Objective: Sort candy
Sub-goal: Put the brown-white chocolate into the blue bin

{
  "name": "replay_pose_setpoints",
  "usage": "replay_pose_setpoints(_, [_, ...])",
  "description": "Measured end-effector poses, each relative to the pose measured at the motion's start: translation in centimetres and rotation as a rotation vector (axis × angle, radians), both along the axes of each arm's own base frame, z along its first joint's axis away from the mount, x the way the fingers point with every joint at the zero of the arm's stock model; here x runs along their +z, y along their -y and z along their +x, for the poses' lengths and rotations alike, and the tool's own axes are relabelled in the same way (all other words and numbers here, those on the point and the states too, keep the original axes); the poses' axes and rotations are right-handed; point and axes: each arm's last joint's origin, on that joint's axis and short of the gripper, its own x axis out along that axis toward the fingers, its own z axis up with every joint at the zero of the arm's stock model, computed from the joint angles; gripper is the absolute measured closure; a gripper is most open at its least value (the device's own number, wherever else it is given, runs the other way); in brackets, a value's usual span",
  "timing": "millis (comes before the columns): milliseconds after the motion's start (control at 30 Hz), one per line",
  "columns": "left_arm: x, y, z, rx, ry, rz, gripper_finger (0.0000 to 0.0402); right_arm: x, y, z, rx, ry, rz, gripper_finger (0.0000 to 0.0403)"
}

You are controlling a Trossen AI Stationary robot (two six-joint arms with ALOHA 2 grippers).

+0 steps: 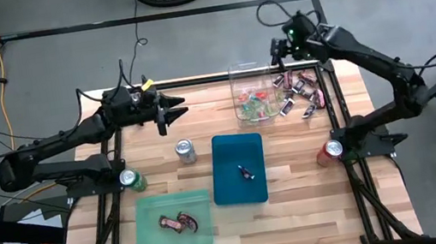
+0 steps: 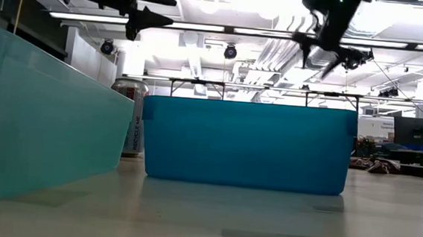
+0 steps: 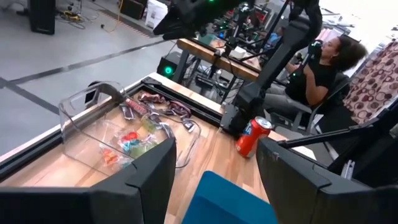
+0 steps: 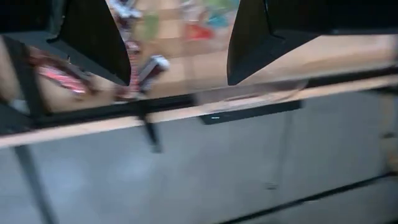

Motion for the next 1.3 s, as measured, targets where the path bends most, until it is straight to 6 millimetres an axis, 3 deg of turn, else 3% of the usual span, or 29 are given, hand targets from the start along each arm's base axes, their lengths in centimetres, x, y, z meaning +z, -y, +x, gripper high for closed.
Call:
replay_pose_setpoints(133, [0.0,0.0,0.0,0.002,-0.003,-0.002,0.0195,-1.9,2.8,-1.2,-0.050,-0.046,0.103,0.0141])
replay_pose_setpoints(333, [0.0,0.0,0.0,0.020,0.006,-0.052,0.0195,-6.5,6.7,-1.2,0.018,-0.153,0.274,0.0141])
replay_pose_setpoints(533, [0.0,-0.1,0.0,0.032,0.011,-0.076,0.0195,-10.4,7.8,-1.6,0.152,-0.293,0.499,0.0141])
replay_pose_setpoints(733, [0.0,-0.3,-0.1,0.105,0.008,-0.059,0.0195,-12.1,6.0,-2.6,0.212,-0.346,0.593,0.0141])
replay_pose_setpoints(900, [0.0,-0.4,-0.1,0.150,0.000,-0.026,0.0195,-13.4,2.6,-3.1,0.211,-0.280,0.609,0.0141])
replay_pose_setpoints(1067, [0.0,-0.4,-0.1,0.152,0.003,-0.031,0.0195,-14.9,-0.7,-3.6,0.105,-0.182,0.600,0.0141])
replay_pose_setpoints(1300, [0.0,-0.4,-0.1,0.151,0.003,-0.031,0.0195,-16.4,-3.3,-4.5,-0.018,-0.168,0.652,0.0141])
